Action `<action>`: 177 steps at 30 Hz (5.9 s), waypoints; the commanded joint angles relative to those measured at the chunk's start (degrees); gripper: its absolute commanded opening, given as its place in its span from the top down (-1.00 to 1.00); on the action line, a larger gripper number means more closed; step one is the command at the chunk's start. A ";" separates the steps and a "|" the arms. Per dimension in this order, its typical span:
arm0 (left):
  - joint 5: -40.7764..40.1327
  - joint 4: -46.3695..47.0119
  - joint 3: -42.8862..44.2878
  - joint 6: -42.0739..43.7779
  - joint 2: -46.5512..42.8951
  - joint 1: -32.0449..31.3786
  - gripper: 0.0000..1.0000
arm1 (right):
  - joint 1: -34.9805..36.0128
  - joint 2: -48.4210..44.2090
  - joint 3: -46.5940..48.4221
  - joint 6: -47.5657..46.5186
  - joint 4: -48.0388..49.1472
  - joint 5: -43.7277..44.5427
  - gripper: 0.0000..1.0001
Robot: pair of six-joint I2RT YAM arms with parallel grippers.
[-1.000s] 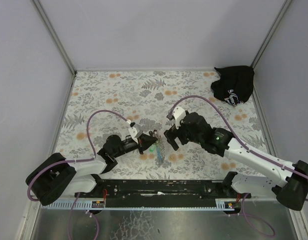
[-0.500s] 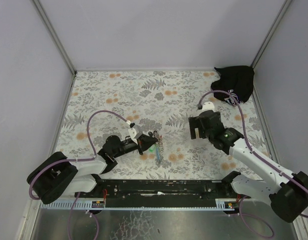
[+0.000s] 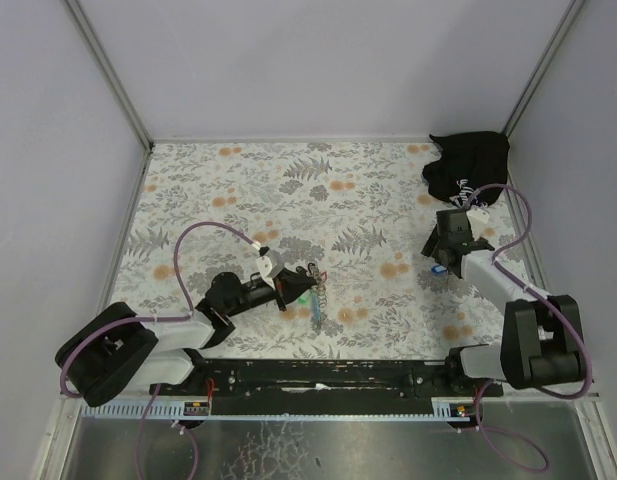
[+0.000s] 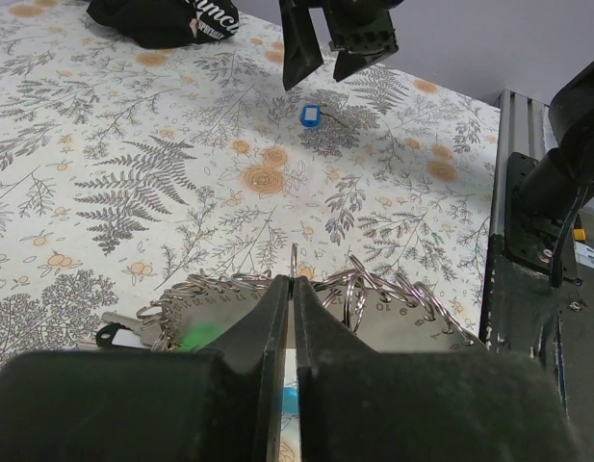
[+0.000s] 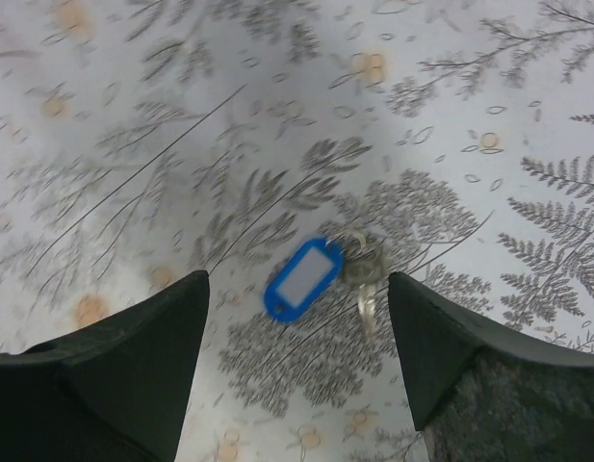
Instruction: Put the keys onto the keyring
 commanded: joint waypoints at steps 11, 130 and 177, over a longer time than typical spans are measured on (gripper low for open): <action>0.31 8.42 0.29 -0.52 1.29 0.39 1.00 | -7.61 11.40 1.38 3.01 4.19 -6.55 -0.41; -1.45 2.05 0.62 0.01 -2.85 0.39 1.00 | 25.97 17.04 7.07 5.14 1.27 -17.53 -0.11; -1.58 1.17 0.48 0.01 -3.43 0.38 1.00 | 11.71 9.84 -0.98 -12.32 10.72 -30.71 0.67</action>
